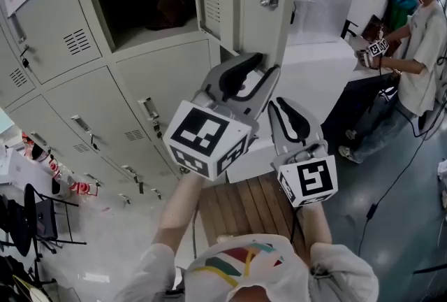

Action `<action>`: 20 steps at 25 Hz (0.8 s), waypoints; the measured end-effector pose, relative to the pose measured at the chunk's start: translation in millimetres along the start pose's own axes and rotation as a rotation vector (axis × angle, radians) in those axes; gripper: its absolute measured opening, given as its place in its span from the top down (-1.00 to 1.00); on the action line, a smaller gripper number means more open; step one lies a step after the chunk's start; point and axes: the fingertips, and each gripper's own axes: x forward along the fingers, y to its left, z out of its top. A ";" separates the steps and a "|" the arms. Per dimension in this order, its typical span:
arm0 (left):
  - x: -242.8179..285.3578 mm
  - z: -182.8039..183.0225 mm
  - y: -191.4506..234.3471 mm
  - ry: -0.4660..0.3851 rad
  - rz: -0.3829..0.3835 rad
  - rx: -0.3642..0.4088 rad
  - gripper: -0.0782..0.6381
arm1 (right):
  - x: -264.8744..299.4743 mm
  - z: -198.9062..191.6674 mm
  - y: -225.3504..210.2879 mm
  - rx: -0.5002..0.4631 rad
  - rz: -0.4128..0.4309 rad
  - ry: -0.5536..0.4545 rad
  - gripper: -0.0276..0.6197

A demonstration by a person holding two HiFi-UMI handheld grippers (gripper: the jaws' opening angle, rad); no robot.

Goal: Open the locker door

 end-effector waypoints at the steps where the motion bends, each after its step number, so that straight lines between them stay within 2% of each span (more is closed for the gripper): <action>1: -5.1 2.2 1.7 -0.003 0.004 0.001 0.45 | 2.8 2.3 4.4 0.000 0.010 -0.005 0.75; 10: -36.9 11.5 12.0 0.001 0.032 0.025 0.40 | 24.8 21.3 46.1 0.011 0.102 -0.060 0.75; 15: -41.5 13.4 16.8 -0.010 0.034 0.014 0.29 | 28.6 23.0 52.4 0.009 0.110 -0.068 0.75; 20: -32.8 1.5 11.5 0.036 0.006 0.030 0.23 | 27.7 21.9 50.6 0.012 0.092 -0.065 0.75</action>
